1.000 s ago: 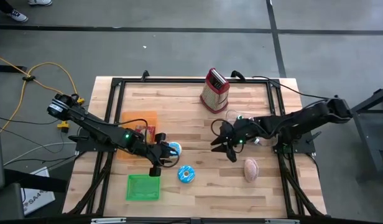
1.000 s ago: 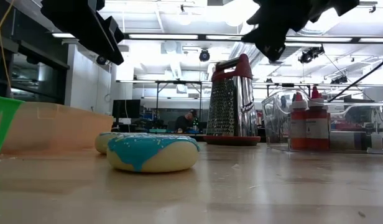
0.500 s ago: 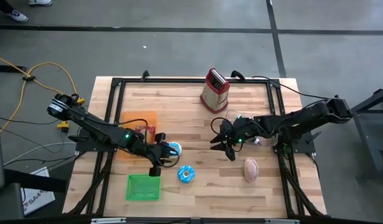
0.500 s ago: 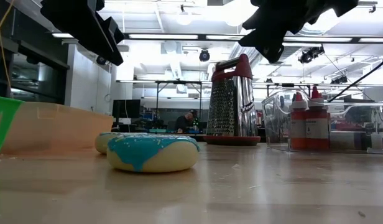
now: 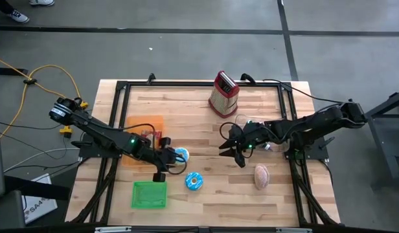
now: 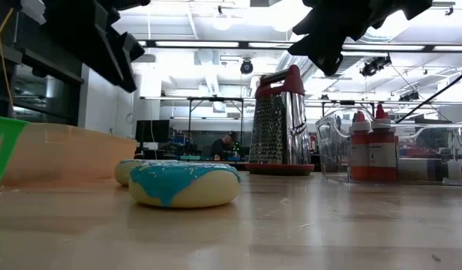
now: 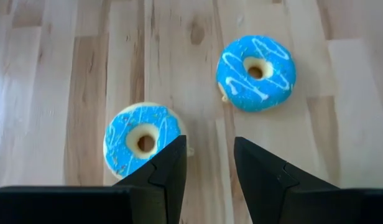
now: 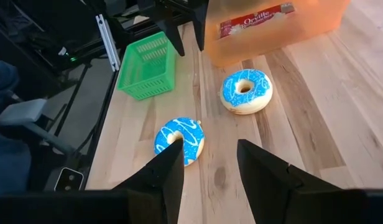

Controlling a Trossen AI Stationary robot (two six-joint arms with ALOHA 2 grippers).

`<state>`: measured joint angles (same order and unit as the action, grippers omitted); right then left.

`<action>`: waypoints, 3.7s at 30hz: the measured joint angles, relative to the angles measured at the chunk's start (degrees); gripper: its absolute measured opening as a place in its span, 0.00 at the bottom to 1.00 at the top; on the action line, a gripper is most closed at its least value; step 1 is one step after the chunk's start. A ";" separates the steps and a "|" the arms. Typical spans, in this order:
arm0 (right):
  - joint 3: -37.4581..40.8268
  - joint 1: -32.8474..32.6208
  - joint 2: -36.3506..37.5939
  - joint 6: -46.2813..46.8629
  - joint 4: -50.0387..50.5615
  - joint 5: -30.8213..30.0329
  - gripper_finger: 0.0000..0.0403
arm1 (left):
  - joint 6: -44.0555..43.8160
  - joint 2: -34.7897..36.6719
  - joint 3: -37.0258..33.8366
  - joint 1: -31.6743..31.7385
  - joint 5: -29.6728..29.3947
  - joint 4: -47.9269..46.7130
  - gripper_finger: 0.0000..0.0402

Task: Pick & Place Food Item
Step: Put the top blue donut into the green bin

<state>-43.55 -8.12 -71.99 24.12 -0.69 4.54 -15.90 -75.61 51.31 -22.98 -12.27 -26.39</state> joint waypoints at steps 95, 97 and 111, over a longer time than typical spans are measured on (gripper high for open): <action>0.07 -0.01 -0.04 0.00 -0.11 0.00 0.34 | 11.21 -17.02 0.06 6.69 3.82 5.62 0.51; 0.06 -0.02 -0.04 0.00 -0.13 0.03 0.34 | 11.22 -17.15 -0.07 6.69 4.03 4.87 0.51; 0.05 -0.01 -0.04 0.00 -0.17 0.07 0.34 | 11.12 -17.59 0.00 6.69 4.47 5.49 0.48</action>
<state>-43.50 -8.13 -72.03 24.12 -0.86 4.60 -4.78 -93.21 51.31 -16.29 -7.79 -20.91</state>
